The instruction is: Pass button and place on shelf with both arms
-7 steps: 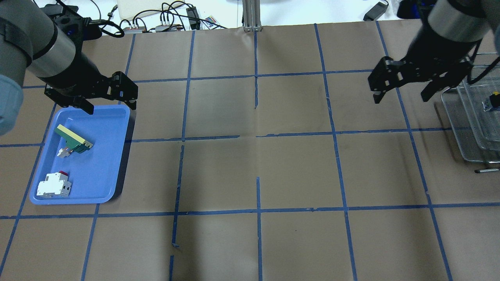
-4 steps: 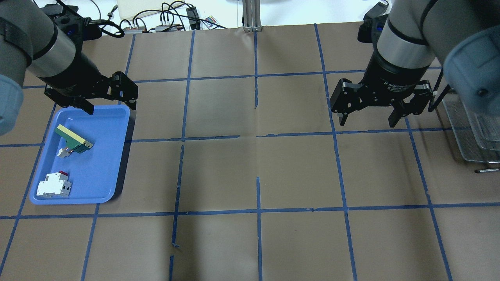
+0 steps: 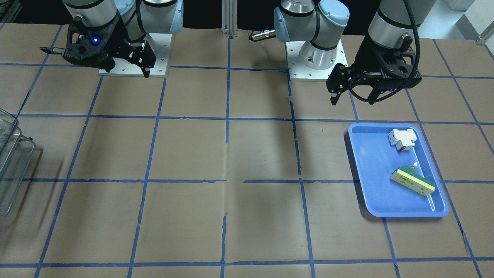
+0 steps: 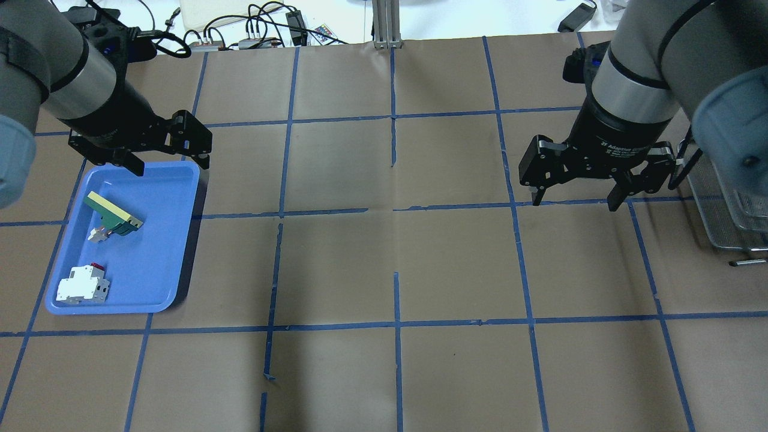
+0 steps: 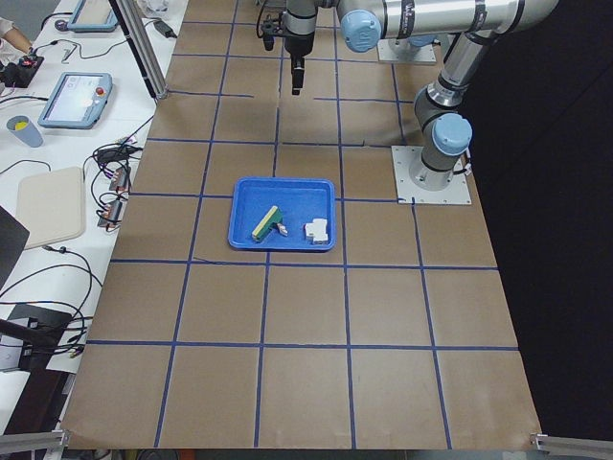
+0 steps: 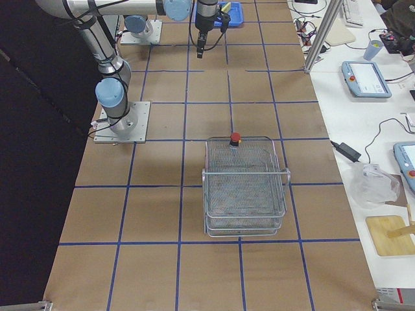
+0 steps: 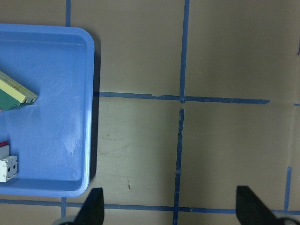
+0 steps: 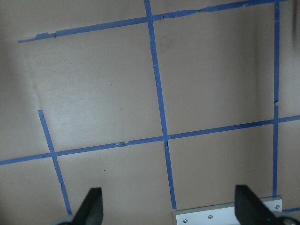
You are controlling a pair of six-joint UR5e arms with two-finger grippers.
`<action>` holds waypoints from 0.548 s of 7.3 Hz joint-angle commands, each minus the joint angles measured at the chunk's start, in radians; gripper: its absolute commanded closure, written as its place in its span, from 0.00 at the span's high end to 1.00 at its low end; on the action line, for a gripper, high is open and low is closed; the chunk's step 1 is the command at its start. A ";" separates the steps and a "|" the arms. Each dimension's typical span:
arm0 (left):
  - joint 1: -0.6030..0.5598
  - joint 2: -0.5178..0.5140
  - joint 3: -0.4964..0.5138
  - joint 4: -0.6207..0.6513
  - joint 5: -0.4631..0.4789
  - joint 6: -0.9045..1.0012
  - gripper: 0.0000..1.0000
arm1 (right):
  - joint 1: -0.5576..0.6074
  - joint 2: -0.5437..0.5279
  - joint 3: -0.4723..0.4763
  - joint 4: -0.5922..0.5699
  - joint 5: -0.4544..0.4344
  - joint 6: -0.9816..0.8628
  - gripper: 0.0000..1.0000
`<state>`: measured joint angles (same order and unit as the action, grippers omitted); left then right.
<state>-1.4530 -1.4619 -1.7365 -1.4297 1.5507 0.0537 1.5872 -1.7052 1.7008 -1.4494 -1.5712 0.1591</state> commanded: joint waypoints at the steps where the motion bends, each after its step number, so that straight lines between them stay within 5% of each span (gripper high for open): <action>1: 0.000 0.000 0.000 0.000 0.000 0.000 1.00 | -0.007 -0.013 0.003 0.000 -0.004 0.000 1.00; 4: 0.000 0.000 0.000 0.000 0.000 0.000 1.00 | -0.009 -0.013 0.003 0.003 -0.001 0.007 1.00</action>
